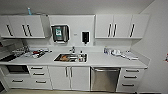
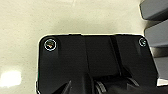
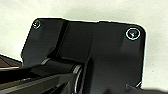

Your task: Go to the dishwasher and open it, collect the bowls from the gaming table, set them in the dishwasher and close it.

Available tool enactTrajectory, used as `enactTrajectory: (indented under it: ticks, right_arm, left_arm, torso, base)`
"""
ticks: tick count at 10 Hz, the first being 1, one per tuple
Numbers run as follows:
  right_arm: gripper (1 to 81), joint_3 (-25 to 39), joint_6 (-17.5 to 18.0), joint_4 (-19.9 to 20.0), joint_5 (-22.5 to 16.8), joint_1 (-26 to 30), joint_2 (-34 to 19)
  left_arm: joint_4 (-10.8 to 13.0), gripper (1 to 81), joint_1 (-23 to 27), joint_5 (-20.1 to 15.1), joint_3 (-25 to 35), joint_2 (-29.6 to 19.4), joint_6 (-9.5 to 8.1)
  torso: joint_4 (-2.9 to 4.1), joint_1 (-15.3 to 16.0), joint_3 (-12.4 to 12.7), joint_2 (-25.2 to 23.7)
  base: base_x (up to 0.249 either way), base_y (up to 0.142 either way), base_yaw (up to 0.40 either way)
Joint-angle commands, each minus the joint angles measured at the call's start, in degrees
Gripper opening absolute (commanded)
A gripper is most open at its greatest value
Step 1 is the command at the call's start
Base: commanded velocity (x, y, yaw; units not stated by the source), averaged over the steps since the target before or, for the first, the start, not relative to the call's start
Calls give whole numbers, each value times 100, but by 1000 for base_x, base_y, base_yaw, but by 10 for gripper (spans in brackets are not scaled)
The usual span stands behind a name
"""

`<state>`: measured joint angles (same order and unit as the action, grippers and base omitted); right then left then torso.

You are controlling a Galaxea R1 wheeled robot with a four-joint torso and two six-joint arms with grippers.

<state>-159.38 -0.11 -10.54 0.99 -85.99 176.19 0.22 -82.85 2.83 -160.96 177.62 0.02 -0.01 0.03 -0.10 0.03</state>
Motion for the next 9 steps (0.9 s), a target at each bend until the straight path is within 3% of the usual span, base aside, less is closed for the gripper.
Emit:
enactTrajectory:
  ticks: [1,9]
  right_arm:
    - [811,-13,-7,-18,-292,323,-2]
    - [811,-13,11,-9,-275,341,-20]
  left_arm:
    - [4,811,352,-274,3,29,24]
    - [4,811,352,-274,3,11,24]
  torso:
    - [0,0,0,-3]
    - [0,-3,0,-3]
  base:
    - [146,0,0]
    - [146,0,0]
